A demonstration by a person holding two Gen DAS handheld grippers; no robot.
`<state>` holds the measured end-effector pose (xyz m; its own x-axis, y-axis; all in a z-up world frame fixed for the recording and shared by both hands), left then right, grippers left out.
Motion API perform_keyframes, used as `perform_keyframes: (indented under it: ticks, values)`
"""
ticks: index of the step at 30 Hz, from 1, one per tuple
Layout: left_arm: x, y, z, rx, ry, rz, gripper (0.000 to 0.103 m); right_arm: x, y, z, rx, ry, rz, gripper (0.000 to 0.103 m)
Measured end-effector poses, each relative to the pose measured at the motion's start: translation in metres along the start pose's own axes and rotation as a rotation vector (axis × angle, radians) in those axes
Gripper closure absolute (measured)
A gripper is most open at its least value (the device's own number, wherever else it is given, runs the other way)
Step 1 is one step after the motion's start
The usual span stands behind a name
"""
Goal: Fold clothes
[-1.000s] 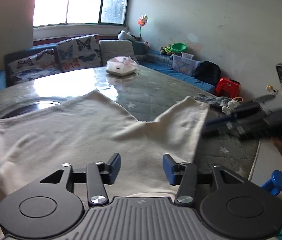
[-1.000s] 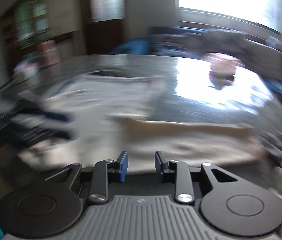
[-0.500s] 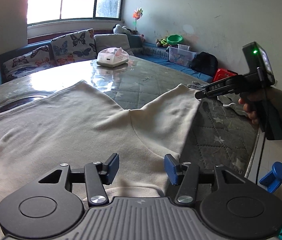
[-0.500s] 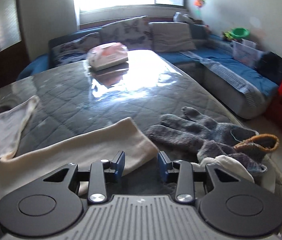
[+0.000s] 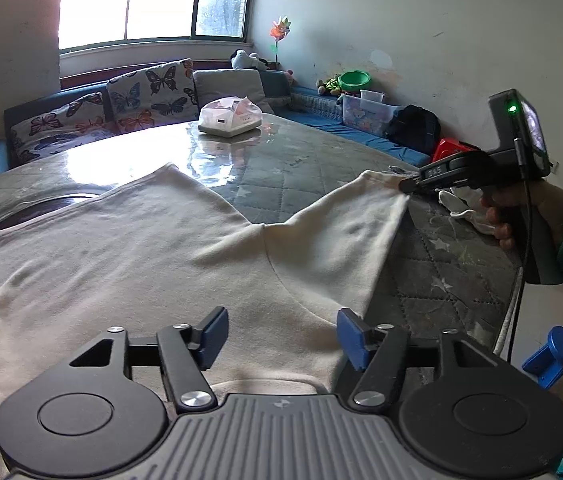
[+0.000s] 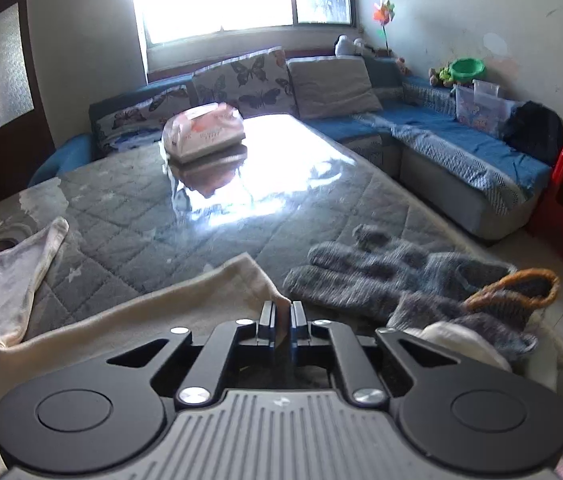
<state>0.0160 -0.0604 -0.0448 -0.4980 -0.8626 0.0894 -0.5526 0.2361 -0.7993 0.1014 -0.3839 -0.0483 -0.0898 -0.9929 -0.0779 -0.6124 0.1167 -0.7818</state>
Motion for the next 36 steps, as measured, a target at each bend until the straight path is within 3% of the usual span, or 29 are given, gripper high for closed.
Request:
perform_keyframes:
  ticks: [3, 8, 13, 22, 30, 36]
  values:
    - [0.000, -0.002, 0.001, 0.007, 0.003, -0.003, 0.034, 0.003, -0.003, -0.006, 0.030, 0.025, -0.018, 0.098]
    - [0.004, -0.002, 0.004, -0.001, 0.012, 0.007, 0.034, 0.006, 0.005, 0.001, -0.006, 0.035, -0.022, 0.098]
    - [0.003, -0.002, -0.001, 0.010, 0.004, 0.010, 0.029, -0.003, -0.013, -0.019, 0.049, -0.034, -0.019, 0.098]
    - [-0.020, 0.002, -0.023, 0.042, -0.043, -0.036, 0.027, -0.055, -0.047, -0.078, 0.119, -0.271, -0.073, 0.098]
    - [-0.051, 0.015, -0.050, 0.080, -0.107, -0.109, 0.025, -0.144, -0.061, -0.113, 0.130, -0.493, -0.227, 0.098]
    - [-0.067, 0.026, -0.067, 0.101, -0.136, -0.152, 0.025, -0.217, -0.051, -0.119, 0.094, -0.636, -0.341, 0.098]
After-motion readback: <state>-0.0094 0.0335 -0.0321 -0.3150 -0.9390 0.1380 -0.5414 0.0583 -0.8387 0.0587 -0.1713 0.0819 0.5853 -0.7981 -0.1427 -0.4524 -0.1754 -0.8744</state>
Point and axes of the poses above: each gripper's, at about its wrist camera, not at the fingertips, and z roughly the way its jaws point, x to its right, y to its underside, the point moved 4 cm from there along z, roughly the way its jaws point, and after that the axes turned 1 degree about -x, right-handed, at the moved point
